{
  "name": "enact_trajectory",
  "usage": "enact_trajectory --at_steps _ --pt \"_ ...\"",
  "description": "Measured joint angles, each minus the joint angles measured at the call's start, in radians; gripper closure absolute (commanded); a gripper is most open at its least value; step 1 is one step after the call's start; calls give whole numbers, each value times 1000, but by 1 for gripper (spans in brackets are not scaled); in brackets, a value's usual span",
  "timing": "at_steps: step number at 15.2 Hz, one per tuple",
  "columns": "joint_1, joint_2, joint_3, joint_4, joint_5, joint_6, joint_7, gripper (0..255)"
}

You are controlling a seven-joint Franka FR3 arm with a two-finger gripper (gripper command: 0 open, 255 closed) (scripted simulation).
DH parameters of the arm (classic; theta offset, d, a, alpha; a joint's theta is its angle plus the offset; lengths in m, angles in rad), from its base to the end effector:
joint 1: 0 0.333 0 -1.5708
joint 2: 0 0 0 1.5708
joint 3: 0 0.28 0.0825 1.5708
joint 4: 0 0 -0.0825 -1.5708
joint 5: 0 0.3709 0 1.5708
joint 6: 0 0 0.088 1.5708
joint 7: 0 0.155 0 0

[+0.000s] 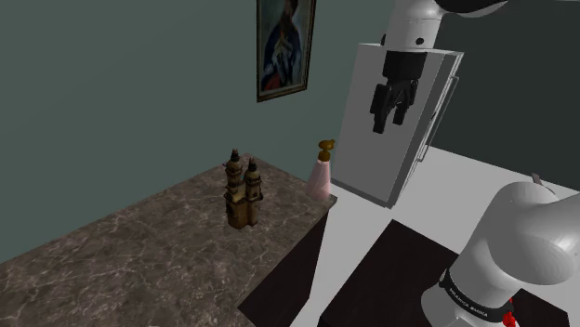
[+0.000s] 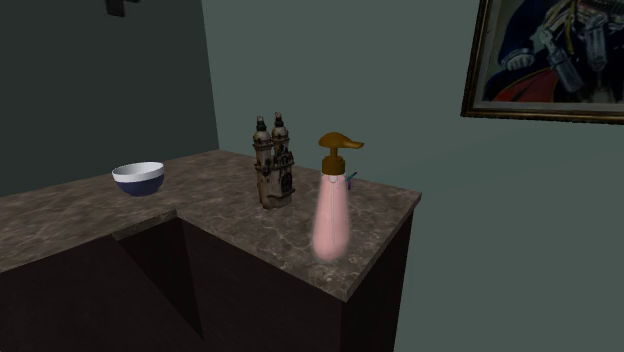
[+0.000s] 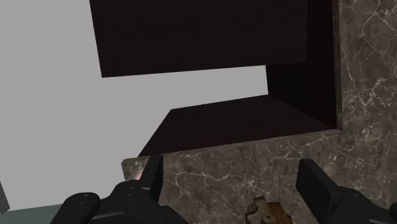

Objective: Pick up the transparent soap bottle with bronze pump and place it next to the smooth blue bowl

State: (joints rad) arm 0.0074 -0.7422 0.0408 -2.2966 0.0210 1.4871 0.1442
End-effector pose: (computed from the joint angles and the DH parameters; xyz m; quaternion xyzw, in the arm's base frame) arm 0.3180 0.0206 0.5229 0.9980 -0.0532 -0.0334 0.0063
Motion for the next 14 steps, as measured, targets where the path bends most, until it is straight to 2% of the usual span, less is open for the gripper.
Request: enact_trajectory --at_steps 3,8,14 --pt "-9 20 -5 -14 -11 40 0 0" --pt "-44 119 -20 -43 -48 193 14 0" --pt "-87 283 -37 -28 -94 376 42 0"
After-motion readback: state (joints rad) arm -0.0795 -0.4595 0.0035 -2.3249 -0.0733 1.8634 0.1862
